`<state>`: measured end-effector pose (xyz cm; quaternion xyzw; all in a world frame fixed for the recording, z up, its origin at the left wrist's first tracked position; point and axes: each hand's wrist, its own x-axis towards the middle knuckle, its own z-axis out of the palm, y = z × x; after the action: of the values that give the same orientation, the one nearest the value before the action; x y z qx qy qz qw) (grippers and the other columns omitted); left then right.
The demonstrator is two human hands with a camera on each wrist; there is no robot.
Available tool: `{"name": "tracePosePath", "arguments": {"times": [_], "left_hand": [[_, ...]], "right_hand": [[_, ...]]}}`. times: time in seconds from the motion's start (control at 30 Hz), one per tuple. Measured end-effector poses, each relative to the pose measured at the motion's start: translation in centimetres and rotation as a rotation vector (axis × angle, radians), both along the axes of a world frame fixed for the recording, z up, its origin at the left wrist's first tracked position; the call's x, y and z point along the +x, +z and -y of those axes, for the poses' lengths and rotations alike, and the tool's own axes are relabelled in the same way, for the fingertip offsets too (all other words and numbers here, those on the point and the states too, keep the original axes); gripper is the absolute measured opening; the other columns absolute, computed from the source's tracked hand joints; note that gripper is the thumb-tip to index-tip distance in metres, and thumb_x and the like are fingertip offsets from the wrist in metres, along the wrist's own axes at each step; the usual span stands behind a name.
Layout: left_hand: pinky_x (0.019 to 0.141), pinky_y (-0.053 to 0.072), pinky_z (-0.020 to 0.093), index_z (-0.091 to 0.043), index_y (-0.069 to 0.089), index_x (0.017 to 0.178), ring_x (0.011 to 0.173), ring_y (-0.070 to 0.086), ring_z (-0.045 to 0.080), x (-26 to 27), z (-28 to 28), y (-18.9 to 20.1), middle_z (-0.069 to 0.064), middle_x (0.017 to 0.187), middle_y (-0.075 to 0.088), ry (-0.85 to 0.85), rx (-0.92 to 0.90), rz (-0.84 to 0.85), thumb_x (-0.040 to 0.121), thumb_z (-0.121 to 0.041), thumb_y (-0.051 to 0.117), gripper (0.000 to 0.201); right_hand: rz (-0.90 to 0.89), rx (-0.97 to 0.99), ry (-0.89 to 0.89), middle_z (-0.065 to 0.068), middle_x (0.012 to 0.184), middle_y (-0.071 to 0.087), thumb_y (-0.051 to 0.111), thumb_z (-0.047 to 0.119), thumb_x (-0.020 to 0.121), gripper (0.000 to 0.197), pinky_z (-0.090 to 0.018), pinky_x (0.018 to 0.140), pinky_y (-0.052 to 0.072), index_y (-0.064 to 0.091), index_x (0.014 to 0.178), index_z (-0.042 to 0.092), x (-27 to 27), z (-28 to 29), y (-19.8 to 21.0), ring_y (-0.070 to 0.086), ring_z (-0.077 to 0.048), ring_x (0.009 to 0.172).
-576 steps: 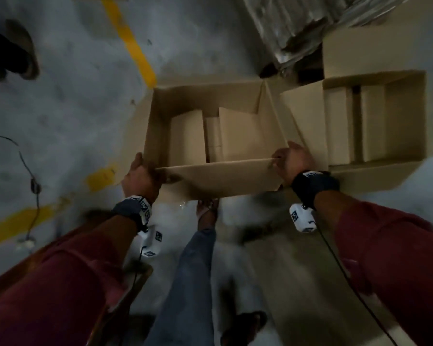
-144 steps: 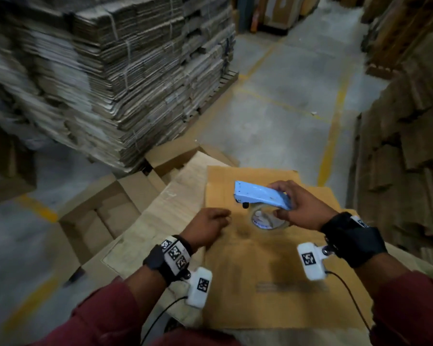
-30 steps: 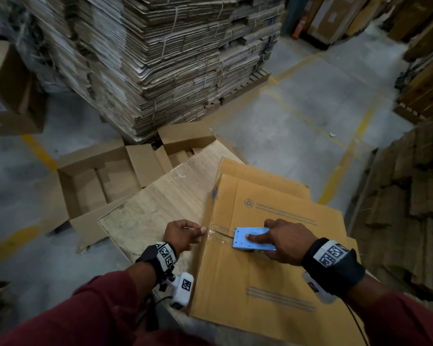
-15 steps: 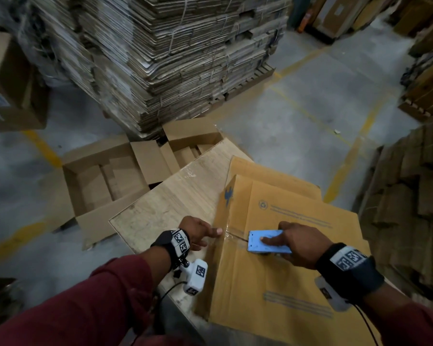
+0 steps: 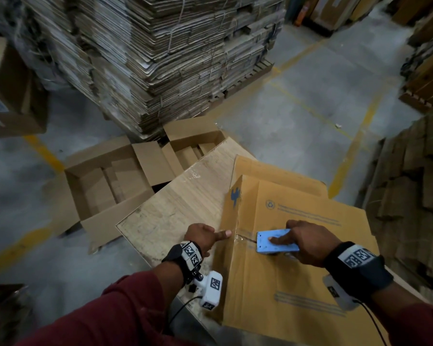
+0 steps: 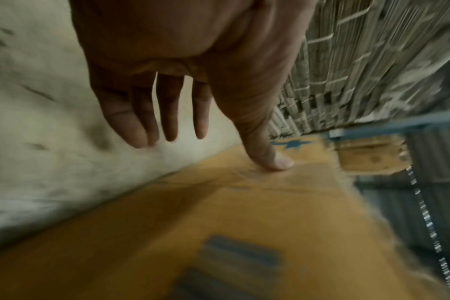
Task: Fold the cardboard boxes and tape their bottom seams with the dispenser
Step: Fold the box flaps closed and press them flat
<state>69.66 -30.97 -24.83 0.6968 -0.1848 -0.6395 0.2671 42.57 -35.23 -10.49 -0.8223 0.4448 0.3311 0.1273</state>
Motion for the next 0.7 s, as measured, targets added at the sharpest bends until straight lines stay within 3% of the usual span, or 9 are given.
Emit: {"name": "tracePosePath", "arguments": {"times": [0.07,0.13,0.27,0.3,0.4,0.47,0.53,0.63,0.7], "left_hand": [[0.049,0.053,0.029,-0.012,0.07,0.085,0.075,0.067,0.023,0.4,-0.4,-1.1,0.005,0.082,0.072,-0.034,-0.019,0.065,0.038,-0.067,0.098,0.076],[0.053,0.049,0.026,-0.014,0.066,0.069,0.059,0.063,0.02,0.8,-0.9,-2.3,0.0,0.066,0.069,-0.085,-0.043,0.137,0.032,-0.073,0.095,0.075],[0.066,0.062,0.037,-0.017,0.073,0.071,0.065,0.07,0.025,0.4,-1.4,-3.0,0.003,0.067,0.074,-0.064,-0.129,0.191,0.068,-0.023,0.094,0.022],[0.064,0.062,0.04,-0.015,0.074,0.069,0.062,0.069,0.026,0.3,-1.4,-2.4,0.006,0.065,0.073,-0.012,-0.175,0.132,0.075,-0.012,0.087,0.015],[0.054,0.056,0.029,-0.002,0.074,0.081,0.064,0.066,0.026,0.8,-1.1,0.8,0.013,0.071,0.073,0.2,-0.256,-0.068,0.091,0.005,0.067,0.014],[0.062,0.059,0.028,0.0,0.071,0.089,0.071,0.072,0.026,1.2,-1.2,3.0,0.018,0.083,0.074,0.311,-0.287,-0.206,0.1,-0.003,0.061,0.015],[0.082,0.061,0.033,-0.001,0.072,0.106,0.093,0.076,0.024,1.0,-1.9,4.2,0.018,0.106,0.076,0.269,-0.284,-0.314,0.108,-0.026,0.054,0.031],[0.12,0.036,0.041,-0.014,0.055,0.147,0.138,0.051,0.014,-0.4,-3.7,4.1,-0.002,0.145,0.059,-0.029,-0.246,-0.481,0.106,-0.064,0.028,0.07],[0.125,0.026,0.038,-0.023,0.046,0.155,0.145,0.043,0.012,-1.9,-4.2,3.5,-0.004,0.155,0.052,-0.166,-0.259,-0.598,0.103,-0.071,0.014,0.077]], "right_hand": [[0.017,-0.003,-0.013,0.006,0.114,0.043,0.059,0.049,0.096,0.052,-0.034,0.079,0.043,0.041,0.144,0.06,0.1,0.0,-0.2,0.055,-0.022,0.11],[0.019,-0.002,-0.018,0.007,0.111,0.039,0.059,0.048,0.096,0.052,-0.034,0.082,0.045,0.041,0.144,0.06,0.1,-0.1,-0.4,0.054,-0.021,0.111],[0.011,-0.008,-0.044,0.003,0.118,0.046,0.059,0.049,0.096,0.052,-0.036,0.08,0.046,0.041,0.143,0.062,0.0,-0.4,-0.3,0.053,-0.023,0.111],[0.009,-0.012,-0.03,0.002,0.12,0.046,0.059,0.05,0.096,0.053,-0.035,0.078,0.042,0.04,0.144,0.062,-0.1,-0.5,-0.4,0.052,-0.024,0.113],[0.015,-0.023,-0.032,0.001,0.127,0.046,0.06,0.047,0.096,0.055,-0.031,0.076,0.035,0.039,0.145,0.061,-0.2,-0.7,-0.5,0.048,-0.024,0.119],[0.032,-0.035,-0.043,0.001,0.127,0.046,0.062,0.045,0.095,0.055,-0.033,0.079,0.038,0.042,0.144,0.061,-0.3,-0.8,-0.6,0.048,-0.025,0.121],[0.044,-0.046,-0.045,0.002,0.122,0.047,0.063,0.044,0.094,0.055,-0.035,0.082,0.042,0.044,0.143,0.061,-0.3,-0.9,-0.5,0.048,-0.023,0.119],[0.044,-0.046,-0.04,0.003,0.118,0.046,0.062,0.044,0.095,0.055,-0.034,0.079,0.041,0.042,0.143,0.061,-0.3,-1.0,-0.5,0.047,-0.021,0.115],[0.055,-0.015,-0.043,0.004,0.113,0.043,0.062,0.043,0.095,0.055,-0.035,0.076,0.041,0.042,0.144,0.061,-0.4,-0.8,-0.4,0.048,-0.022,0.112]]}}
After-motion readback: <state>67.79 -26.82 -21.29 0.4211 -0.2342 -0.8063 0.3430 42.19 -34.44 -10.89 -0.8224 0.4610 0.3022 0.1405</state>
